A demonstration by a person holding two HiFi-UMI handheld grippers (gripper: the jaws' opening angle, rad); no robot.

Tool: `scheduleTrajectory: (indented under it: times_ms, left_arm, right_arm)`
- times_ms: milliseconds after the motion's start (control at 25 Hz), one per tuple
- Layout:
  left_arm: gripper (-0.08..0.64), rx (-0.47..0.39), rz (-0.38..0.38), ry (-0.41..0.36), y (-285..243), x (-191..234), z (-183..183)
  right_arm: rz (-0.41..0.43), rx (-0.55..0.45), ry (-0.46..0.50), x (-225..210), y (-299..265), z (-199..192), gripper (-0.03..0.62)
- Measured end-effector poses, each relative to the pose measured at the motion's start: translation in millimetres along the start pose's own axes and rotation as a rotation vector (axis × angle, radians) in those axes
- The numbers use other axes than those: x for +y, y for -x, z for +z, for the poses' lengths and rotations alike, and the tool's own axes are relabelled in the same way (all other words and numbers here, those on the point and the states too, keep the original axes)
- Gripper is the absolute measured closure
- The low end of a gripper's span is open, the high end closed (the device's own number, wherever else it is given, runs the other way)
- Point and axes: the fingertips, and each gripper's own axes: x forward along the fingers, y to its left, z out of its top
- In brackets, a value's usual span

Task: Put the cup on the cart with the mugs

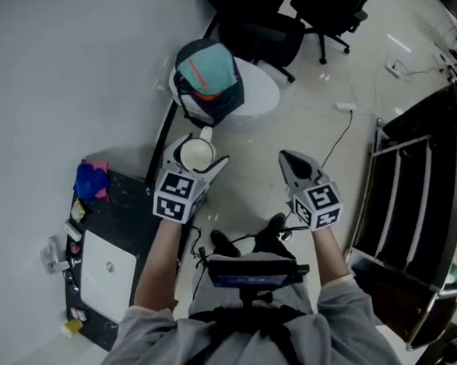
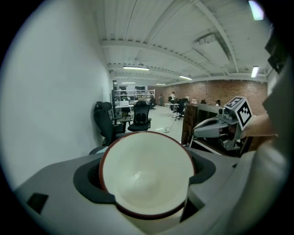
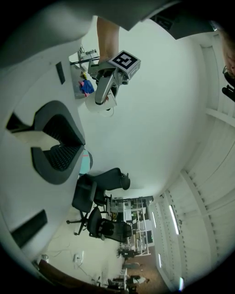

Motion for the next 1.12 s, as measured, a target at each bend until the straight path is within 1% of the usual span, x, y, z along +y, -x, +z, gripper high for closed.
scheduleTrajectory:
  times_ms: [240,360,520,720,880,1000,1120]
  left_arm:
    - [0.127,-0.016,-0.143,-0.094,-89.7,-87.4,64.9]
    - [0.127,-0.024,-0.218,-0.142,-128.9,-134.6,94.8]
    - [0.127,-0.039,-0.355,-0.198,-175.9,-202.0,136.0]
    - [0.127,-0.068,-0.548,-0.31,-221.5,-291.3,181.7]
    - [0.127,-0.08,-0.681,-0.382,-255.0,-345.1,205.7]
    - [0.127,-0.083,-0.786,-0.443,-283.0,-386.2,220.7]
    - [0.127,-0.087,-0.909,-0.496,-303.4,-421.2,237.9]
  right_arm:
    - [-0.13,-0.05,-0.048,-105.6,69.4,4.5,0.594]
    - [-0.209,-0.077,-0.068,-152.0,107.5,4.7,0.594]
    - [-0.34,-0.117,-0.098,-207.6,160.2,8.3,0.594]
    - [-0.527,-0.151,-0.152,-261.0,229.9,1.0,0.594]
    - [-0.642,-0.153,-0.199,-295.7,268.2,-8.5,0.594]
    - [-0.764,-0.163,-0.225,-325.6,299.0,-13.7,0.594]
    - [-0.892,-0.177,-0.265,-348.2,328.2,-15.7,0.594]
